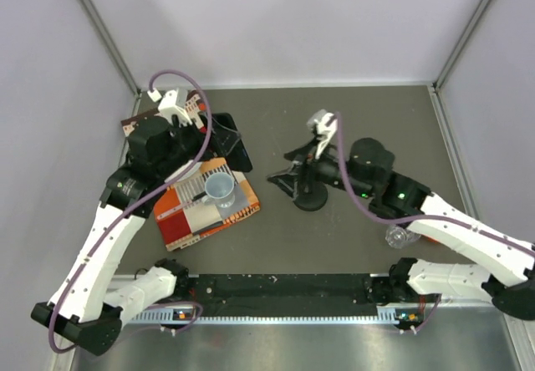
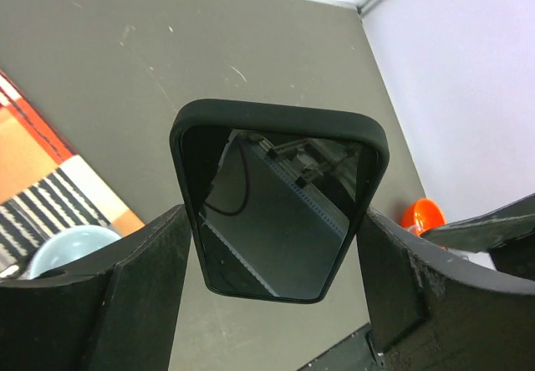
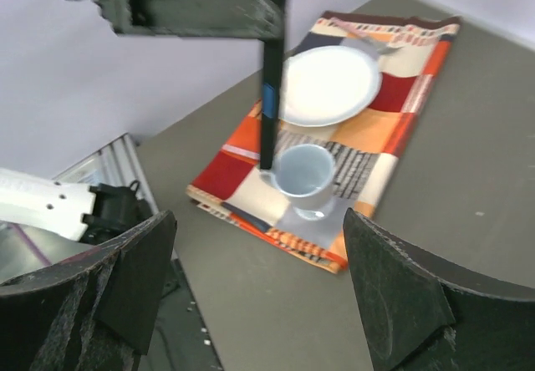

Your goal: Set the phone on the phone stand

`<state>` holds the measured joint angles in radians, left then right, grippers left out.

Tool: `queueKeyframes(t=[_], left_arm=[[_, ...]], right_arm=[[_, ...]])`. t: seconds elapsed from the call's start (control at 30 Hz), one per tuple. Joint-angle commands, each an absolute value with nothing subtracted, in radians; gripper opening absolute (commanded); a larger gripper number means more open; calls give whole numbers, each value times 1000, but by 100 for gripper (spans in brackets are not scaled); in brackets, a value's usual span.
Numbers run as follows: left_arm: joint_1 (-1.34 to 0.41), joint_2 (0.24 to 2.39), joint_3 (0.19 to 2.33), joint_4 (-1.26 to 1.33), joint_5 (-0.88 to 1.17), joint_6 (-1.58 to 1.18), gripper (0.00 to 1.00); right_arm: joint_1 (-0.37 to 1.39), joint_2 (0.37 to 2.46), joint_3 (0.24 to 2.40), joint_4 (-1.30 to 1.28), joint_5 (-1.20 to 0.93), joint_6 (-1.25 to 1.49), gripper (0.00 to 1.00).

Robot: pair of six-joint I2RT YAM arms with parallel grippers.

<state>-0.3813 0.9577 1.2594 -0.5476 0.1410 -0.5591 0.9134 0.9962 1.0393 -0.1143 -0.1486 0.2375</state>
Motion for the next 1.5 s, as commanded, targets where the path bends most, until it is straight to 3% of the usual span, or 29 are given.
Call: queueKeyframes(t=[0.0,0.27,0.4,0.6,0.7,0.83,0.87,0.9,1.0,1.03,1.1,1.3,1.37,1.47], left_arm=[[-426,919,1218,-390,136,-611,0],[-442,868,1161,-377,158,-627,0],[-443,845,1146,-379,181,-634,0],[-445,838,1152,-399,219,-630,0],[-446,836,1143,-402,244,-643,0],[-446,838,1135,-373,336,-632,0],[-446,833,1135,-350,372,-612,3],[-446,831,1132,-336,400,-603,23],[-446,799,1079,-200,529,-589,57],[-445,784,1053,-133,584,-594,74],[-445,744,1013,-33,698,-583,91],[-445,699,898,161,889,-641,95],[-445,728,821,361,958,-749,95],[-457,811,752,624,1046,-911,86]], right_arm=[[1047,1127,1173,-97,27,313,81],[1183,1317,1269,-72,314,339,71],[1192,1379,1307,-72,365,341,58],[1190,1422,1304,-22,374,305,51],[1190,1411,1251,44,370,305,39],[1190,1362,1171,156,377,304,8],[1192,1353,1154,167,382,304,2],[1192,1338,1122,178,385,304,0],[1184,1260,1025,251,359,304,0],[1166,1234,1000,267,304,307,0],[1144,1140,939,261,223,325,0],[985,812,803,138,5,368,0],[900,729,776,120,-75,392,0],[787,612,744,124,-273,437,0]])
